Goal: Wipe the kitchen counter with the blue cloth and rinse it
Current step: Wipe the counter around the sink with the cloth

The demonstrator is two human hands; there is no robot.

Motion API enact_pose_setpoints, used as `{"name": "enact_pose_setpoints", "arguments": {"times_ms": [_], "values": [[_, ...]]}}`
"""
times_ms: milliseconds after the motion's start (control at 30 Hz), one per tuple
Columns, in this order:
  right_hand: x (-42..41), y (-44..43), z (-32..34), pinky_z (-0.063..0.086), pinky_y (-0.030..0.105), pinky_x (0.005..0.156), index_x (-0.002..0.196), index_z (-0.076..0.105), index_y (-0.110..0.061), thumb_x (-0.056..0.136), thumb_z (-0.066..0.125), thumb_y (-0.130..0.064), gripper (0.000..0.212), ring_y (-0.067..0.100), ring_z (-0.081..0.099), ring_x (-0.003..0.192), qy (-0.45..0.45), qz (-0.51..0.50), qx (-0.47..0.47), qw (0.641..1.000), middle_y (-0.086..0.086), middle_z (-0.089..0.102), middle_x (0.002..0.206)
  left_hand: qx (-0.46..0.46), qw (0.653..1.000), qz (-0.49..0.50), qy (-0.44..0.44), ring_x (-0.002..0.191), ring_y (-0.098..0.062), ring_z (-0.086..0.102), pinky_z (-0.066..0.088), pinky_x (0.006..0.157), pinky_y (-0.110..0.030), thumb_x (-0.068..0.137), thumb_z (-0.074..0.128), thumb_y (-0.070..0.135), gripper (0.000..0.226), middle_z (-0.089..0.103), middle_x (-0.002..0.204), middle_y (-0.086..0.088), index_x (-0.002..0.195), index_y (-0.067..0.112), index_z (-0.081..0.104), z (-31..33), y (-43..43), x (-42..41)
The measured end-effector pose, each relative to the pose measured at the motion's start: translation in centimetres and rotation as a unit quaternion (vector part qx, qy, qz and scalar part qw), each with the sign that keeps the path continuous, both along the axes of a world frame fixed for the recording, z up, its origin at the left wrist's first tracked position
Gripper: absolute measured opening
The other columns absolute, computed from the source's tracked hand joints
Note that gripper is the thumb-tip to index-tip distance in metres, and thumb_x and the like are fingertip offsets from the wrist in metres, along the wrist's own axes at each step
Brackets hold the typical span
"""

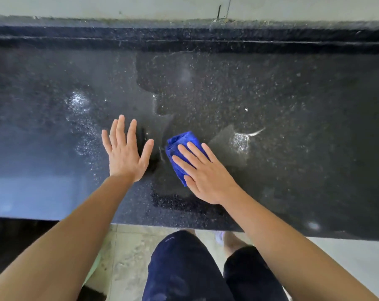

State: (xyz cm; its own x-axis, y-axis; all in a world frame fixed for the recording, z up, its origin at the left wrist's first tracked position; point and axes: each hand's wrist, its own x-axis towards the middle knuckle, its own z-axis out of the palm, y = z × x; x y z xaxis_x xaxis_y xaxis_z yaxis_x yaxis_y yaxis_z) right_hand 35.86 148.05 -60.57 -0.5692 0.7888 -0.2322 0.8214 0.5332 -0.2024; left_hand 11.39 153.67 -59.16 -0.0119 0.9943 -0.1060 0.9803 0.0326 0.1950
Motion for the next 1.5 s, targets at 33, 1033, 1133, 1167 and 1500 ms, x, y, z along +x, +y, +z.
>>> {"name": "enact_pose_setpoints", "arguments": {"times_ms": [33, 1033, 1133, 1167, 1500], "values": [[2.1, 0.2, 0.0, 0.009, 0.051, 0.124, 0.159, 0.022, -0.022, 0.102, 0.036, -0.037, 0.06, 0.027, 0.007, 0.154, -0.006, -0.016, 0.002, 1.0, 0.005, 0.012, 0.167, -0.014, 1.0, 0.004, -0.002, 0.151, -0.031, 0.005, -0.002, 0.12, -0.057, 0.095, 0.021, 0.064, 0.078, 0.011, 0.164, -0.013, 0.153, 0.013, 0.028, 0.0, -1.4, 1.0], [25.0, 6.3, -1.1, 0.022, 0.058, 0.115, 0.154, 0.032, -0.017, 0.099, 0.04, -0.037, 0.059, 0.039, 0.024, 0.147, -0.059, -0.146, 0.072, 0.985, 0.014, 0.024, 0.163, -0.014, 0.998, -0.018, 0.053, 0.15, -0.03, 0.015, 0.004, 0.12, -0.059, 0.092, 0.036, 0.059, 0.075, 0.021, 0.16, -0.012, 0.152, 0.013, 0.03, -2.7, -7.6, 10.7], [27.6, 9.9, -1.0, 0.01, 0.058, 0.121, 0.159, 0.017, -0.022, 0.099, 0.032, -0.039, 0.064, 0.036, 0.006, 0.153, -0.045, -0.328, 0.017, 0.944, 0.011, 0.009, 0.167, -0.009, 0.998, -0.019, 0.052, 0.15, -0.031, 0.015, 0.004, 0.12, -0.059, 0.092, 0.037, 0.058, 0.075, 0.021, 0.16, -0.013, 0.151, 0.013, 0.03, -2.8, -7.7, 10.6], [26.9, 10.5, -1.2, 0.007, 0.057, 0.122, 0.159, 0.015, -0.023, 0.098, 0.031, -0.039, 0.066, 0.035, 0.003, 0.153, -0.035, -0.374, 0.009, 0.927, 0.01, 0.006, 0.167, -0.009, 0.999, -0.018, 0.05, 0.15, -0.031, 0.015, 0.005, 0.12, -0.059, 0.092, 0.037, 0.058, 0.075, 0.021, 0.16, -0.013, 0.151, 0.013, 0.03, -2.8, -7.7, 10.6], [10.4, -2.9, -0.2, 0.011, 0.056, 0.121, 0.157, 0.028, -0.02, 0.098, 0.039, -0.038, 0.063, 0.033, 0.009, 0.153, 0.037, -0.124, 0.018, 0.991, 0.011, 0.016, 0.166, -0.01, 0.998, -0.024, 0.052, 0.149, -0.032, 0.016, 0.005, 0.12, -0.06, 0.092, 0.037, 0.058, 0.075, 0.021, 0.16, -0.014, 0.151, 0.012, 0.031, -2.9, -7.6, 10.6]]}}
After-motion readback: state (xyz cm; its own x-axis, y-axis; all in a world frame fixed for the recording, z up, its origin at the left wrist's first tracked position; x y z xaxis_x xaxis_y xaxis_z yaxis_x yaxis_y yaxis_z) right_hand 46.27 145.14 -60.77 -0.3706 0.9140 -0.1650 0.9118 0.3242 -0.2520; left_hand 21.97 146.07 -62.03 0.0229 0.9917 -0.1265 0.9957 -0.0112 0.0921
